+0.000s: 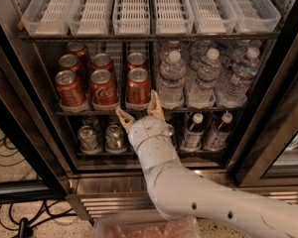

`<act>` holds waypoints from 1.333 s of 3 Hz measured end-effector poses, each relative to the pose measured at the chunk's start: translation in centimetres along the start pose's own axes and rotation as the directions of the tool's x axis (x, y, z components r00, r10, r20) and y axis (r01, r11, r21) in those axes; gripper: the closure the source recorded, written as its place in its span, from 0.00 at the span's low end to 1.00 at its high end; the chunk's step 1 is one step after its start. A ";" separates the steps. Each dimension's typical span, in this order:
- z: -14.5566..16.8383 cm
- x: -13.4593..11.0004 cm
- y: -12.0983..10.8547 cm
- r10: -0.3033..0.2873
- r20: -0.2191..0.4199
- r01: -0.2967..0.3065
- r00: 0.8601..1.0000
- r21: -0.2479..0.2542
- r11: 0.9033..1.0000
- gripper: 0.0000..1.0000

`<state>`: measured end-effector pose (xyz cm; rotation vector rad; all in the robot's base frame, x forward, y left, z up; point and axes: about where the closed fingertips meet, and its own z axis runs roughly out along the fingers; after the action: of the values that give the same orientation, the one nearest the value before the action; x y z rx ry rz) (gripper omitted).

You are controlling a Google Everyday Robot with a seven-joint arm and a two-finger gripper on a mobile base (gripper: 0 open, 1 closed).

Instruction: Pick coke can from middle shelf of fridge

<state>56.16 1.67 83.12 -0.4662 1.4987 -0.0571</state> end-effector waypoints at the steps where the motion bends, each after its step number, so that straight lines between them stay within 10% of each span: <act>1: 0.7 0.0 -0.5 -0.004 0.016 0.004 1.000 0.032 0.999 0.37; 4: 3.6 0.0 -1.8 0.015 0.039 -0.018 0.999 0.079 0.997 0.38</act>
Offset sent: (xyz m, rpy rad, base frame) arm 0.0285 -0.0084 0.0068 0.0076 -0.0686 -0.0608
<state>60.08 1.02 83.73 -0.3889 1.4573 -0.0945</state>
